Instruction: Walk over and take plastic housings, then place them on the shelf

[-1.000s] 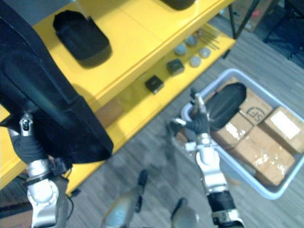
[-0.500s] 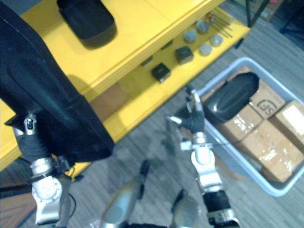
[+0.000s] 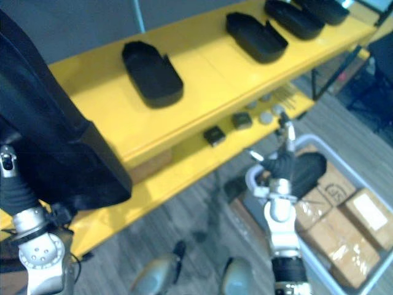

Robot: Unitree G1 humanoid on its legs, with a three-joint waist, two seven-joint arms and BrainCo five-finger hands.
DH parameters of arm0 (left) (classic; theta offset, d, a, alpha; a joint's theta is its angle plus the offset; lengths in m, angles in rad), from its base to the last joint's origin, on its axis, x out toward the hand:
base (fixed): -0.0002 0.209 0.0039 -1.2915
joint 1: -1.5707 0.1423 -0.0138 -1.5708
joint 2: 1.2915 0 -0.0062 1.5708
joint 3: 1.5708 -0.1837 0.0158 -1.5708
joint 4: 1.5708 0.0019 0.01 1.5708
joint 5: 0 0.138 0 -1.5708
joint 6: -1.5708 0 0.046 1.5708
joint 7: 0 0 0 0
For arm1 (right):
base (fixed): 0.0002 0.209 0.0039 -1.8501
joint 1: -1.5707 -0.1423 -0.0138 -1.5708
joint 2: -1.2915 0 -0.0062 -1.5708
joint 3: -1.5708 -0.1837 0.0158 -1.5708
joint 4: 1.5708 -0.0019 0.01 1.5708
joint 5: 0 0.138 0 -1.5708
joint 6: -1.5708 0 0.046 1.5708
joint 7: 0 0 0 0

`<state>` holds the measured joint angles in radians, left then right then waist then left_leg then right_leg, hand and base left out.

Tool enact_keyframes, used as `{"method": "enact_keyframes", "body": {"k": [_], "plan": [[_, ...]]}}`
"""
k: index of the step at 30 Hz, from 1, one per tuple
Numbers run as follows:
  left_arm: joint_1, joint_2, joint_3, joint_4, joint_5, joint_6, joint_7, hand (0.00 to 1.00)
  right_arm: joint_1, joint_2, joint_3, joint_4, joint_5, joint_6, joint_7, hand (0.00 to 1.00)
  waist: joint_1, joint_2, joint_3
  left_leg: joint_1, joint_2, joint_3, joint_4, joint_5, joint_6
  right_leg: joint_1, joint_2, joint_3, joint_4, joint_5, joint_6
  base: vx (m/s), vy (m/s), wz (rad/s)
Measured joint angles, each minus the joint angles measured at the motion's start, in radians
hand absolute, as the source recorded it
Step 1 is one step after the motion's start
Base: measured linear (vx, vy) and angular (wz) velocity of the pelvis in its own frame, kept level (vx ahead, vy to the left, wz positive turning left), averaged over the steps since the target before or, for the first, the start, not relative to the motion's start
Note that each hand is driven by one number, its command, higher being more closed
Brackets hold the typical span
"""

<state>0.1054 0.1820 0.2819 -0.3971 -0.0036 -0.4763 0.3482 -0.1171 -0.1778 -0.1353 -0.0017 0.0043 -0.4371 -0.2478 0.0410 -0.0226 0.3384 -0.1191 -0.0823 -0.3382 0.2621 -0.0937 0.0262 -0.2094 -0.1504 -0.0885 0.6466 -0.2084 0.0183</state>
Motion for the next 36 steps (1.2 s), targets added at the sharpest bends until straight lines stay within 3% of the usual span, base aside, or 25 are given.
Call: {"method": "enact_keyframes", "body": {"k": [1, 3, 4, 5, 6, 7, 8, 11, 18, 21, 23, 24, 28, 31, 34, 36], "plan": [[-0.011, 0.000, -0.023, 0.007, -0.002, 0.004, -0.002, 1.00, 0.036, -0.015, -0.033, -0.048, 0.000, 0.000, 0.006, 0.00, -0.007, 0.005, -0.004, 0.014, 0.002, -0.039, 0.002, -0.007, -0.008, -0.002, 0.033, 0.052, -0.098, 0.004, 0.006, 0.21, -0.142, 1.08], [-0.009, 0.001, -0.051, 0.006, -0.002, 0.011, -0.005, 1.00, 0.071, -0.039, -0.060, -0.101, 0.001, -0.001, 0.010, 0.00, -0.014, -0.001, -0.022, 0.021, -0.002, -0.074, 0.019, -0.022, -0.027, 0.000, 0.049, 0.088, -0.188, 0.020, 0.023, 0.21, -0.187, 0.84], [-0.013, 0.005, -0.071, 0.002, -0.002, 0.021, -0.008, 1.00, 0.074, -0.064, -0.064, -0.133, 0.001, 0.000, 0.009, 0.00, -0.017, -0.014, -0.043, 0.010, -0.014, -0.094, 0.044, -0.041, -0.048, 0.003, 0.046, 0.090, -0.248, 0.054, 0.020, 0.20, -0.225, 0.97], [-0.034, 0.011, -0.094, 0.001, -0.002, 0.029, -0.009, 1.00, 0.063, -0.085, -0.072, -0.158, 0.002, -0.001, 0.008, 0.00, -0.017, -0.041, -0.065, -0.021, -0.032, -0.077, 0.075, -0.063, -0.065, 0.015, 0.029, 0.085, -0.294, 0.127, 0.010, 0.22, -0.280, 1.05], [-0.048, 0.013, -0.103, 0.000, -0.002, 0.031, -0.009, 1.00, 0.049, -0.095, -0.074, -0.163, 0.004, -0.002, 0.007, 0.00, -0.018, -0.055, -0.072, -0.034, -0.033, -0.039, 0.096, -0.084, -0.066, 0.028, 0.017, 0.073, -0.305, 0.135, 0.042, 0.12, -0.227, 0.70], [-0.060, -0.001, -0.113, -0.003, -0.002, 0.031, -0.008, 1.00, -0.010, -0.111, -0.071, -0.148, 0.018, 0.000, 0.007, 0.00, 0.001, -0.036, -0.066, -0.061, 0.008, 0.002, 0.153, -0.124, -0.081, 0.034, 0.040, 0.054, -0.313, 0.113, 0.077, 0.10, -0.291, 0.37], [-0.063, -0.001, -0.127, -0.006, -0.010, 0.036, -0.006, 1.00, -0.059, -0.117, -0.070, -0.141, 0.027, 0.002, 0.002, 0.00, 0.004, -0.003, -0.063, -0.094, 0.066, 0.071, 0.183, -0.139, -0.087, 0.034, 0.071, 0.027, -0.310, 0.106, 0.059, 0.05, -0.241, 0.18], [-0.068, 0.000, -0.135, -0.006, -0.021, 0.042, 0.009, 1.00, -0.086, -0.117, -0.058, -0.140, 0.061, 0.008, -0.011, 0.00, 0.008, 0.006, -0.061, -0.057, 0.100, 0.090, 0.118, -0.117, -0.117, 0.040, 0.086, 0.010, -0.291, 0.087, 0.030, 0.05, -0.233, 0.11], [-0.068, -0.003, -0.122, 0.018, -0.015, 0.051, 0.096, 1.00, -0.087, -0.092, -0.048, -0.139, 0.141, -0.016, 0.061, 0.00, 0.002, 0.007, -0.061, -0.013, 0.098, 0.104, 0.021, -0.067, -0.120, 0.050, 0.074, 0.008, -0.297, 0.083, 0.024, 0.01, -0.051, -0.01], [-0.044, -0.037, -0.065, 0.040, 0.025, 0.084, 0.150, 1.00, -0.133, -0.062, 0.084, -0.144, 0.176, -0.049, 0.132, 0.00, 0.009, 0.019, -0.064, 0.017, 0.087, 0.099, -0.012, -0.052, -0.116, 0.076, 0.064, -0.003, -0.310, 0.081, 0.025, -0.01, -0.001, 0.08], [-0.039, -0.043, -0.059, 0.041, 0.026, 0.087, 0.153, 1.00, -0.139, -0.057, 0.104, -0.145, 0.179, -0.050, 0.141, 0.00, 0.011, 0.023, -0.066, 0.016, 0.086, 0.096, -0.012, -0.051, -0.116, 0.079, 0.062, -0.008, -0.313, 0.081, 0.026, 0.00, 0.003, 0.28], [-0.013, -0.045, -0.053, 0.040, 0.039, 0.101, 0.155, 1.00, -0.144, -0.029, 0.176, -0.144, 0.178, -0.048, 0.163, 0.00, 0.014, 0.036, -0.072, 0.016, 0.079, 0.058, -0.016, -0.043, -0.114, 0.112, 0.053, -0.053, -0.333, 0.080, 0.027, 0.02, -0.001, 0.80], [0.047, -0.047, -0.017, 0.040, 0.058, 0.109, 0.109, 1.00, -0.146, -0.008, 0.243, -0.118, 0.143, -0.007, 0.161, 0.00, 0.032, 0.052, -0.083, 0.020, 0.073, 0.046, -0.082, 0.022, -0.101, 0.168, 0.005, -0.174, -0.348, 0.064, 0.041, 0.03, 0.008, 0.98], [0.096, -0.044, 0.055, 0.040, 0.050, 0.108, 0.075, 1.00, -0.143, -0.008, 0.246, -0.057, 0.097, 0.040, 0.136, 0.00, 0.064, 0.052, -0.086, 0.048, 0.061, 0.042, -0.129, 0.061, -0.096, 0.195, -0.016, -0.210, -0.357, 0.061, 0.045, 0.04, 0.032, 0.46], [0.104, -0.032, 0.080, 0.041, 0.050, 0.116, 0.039, 1.00, -0.109, -0.011, 0.212, -0.053, 0.096, 0.054, 0.110, 0.00, 0.062, 0.049, -0.088, 0.047, 0.047, 0.053, -0.135, 0.068, -0.086, 0.204, -0.033, -0.210, -0.368, 0.063, 0.048, 0.00, 0.063, 0.10], [0.096, -0.018, 0.084, 0.044, 0.054, 0.139, 0.008, 1.00, -0.060, -0.013, 0.177, -0.057, 0.098, 0.054, 0.094, 0.00, 0.048, 0.045, -0.094, 0.047, 0.056, 0.114, -0.152, 0.067, -0.073, 0.206, -0.040, -0.203, -0.381, 0.067, 0.053, -0.04, 0.071, -0.11]]}}
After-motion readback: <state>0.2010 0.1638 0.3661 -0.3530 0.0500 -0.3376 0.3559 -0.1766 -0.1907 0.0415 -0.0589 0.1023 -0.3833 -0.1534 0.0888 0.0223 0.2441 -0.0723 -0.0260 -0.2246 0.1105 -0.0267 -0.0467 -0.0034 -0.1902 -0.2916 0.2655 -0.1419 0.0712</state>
